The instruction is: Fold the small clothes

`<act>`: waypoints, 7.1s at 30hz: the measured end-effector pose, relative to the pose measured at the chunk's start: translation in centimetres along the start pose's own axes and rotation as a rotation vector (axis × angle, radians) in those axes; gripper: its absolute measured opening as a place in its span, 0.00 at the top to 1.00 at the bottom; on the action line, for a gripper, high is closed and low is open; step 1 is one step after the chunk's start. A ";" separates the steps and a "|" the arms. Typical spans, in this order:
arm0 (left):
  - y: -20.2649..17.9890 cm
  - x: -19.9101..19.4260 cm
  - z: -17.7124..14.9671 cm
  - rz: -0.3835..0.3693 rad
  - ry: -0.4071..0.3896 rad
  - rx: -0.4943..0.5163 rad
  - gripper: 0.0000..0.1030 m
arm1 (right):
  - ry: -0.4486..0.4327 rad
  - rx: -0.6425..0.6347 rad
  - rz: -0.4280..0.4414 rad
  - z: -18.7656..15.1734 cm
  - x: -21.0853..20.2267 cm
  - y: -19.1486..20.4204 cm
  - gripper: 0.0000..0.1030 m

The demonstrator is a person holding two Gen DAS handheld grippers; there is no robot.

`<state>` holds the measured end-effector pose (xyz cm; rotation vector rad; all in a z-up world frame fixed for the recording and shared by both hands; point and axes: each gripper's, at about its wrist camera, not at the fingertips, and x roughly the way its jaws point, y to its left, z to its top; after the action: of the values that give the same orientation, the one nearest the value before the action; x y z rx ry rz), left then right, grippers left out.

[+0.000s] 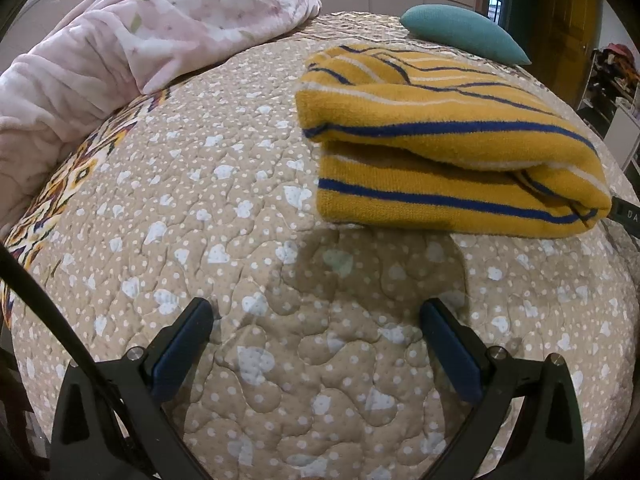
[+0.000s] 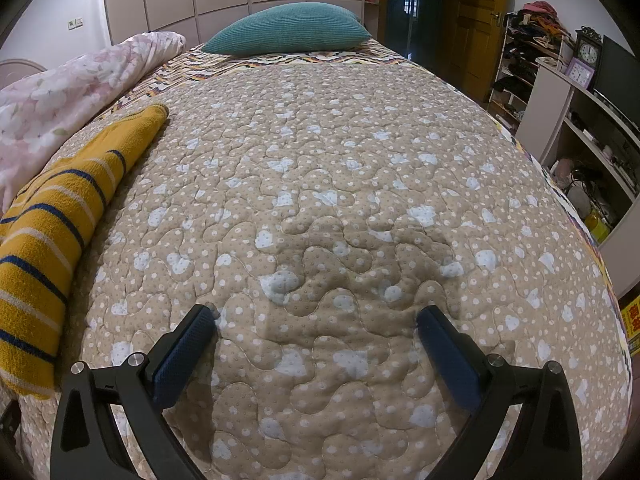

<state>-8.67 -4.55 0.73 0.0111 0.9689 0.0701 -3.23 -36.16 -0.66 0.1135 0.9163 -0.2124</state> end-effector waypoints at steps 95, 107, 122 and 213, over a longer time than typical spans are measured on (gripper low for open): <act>0.1 -1.0 -2.0 -0.019 -0.144 -0.013 0.00 | -0.099 -0.008 0.103 -9.4 -6.3 8.8 0.00; 0.0 -1.0 -1.9 -0.021 -0.139 -0.014 0.00 | -0.102 -0.012 0.095 -9.7 -6.6 9.0 0.00; 0.1 -0.6 -1.8 -0.019 -0.120 -0.013 0.00 | -0.103 -0.011 0.093 -9.7 -6.7 9.0 0.00; 0.7 -0.8 -1.1 -0.015 -0.053 -0.034 0.00 | -0.111 -0.017 0.087 -9.8 -6.9 9.0 0.00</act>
<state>-10.05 -3.90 0.86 -0.0258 0.9144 0.0727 -12.82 -24.63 -1.03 0.1246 0.8003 -0.1289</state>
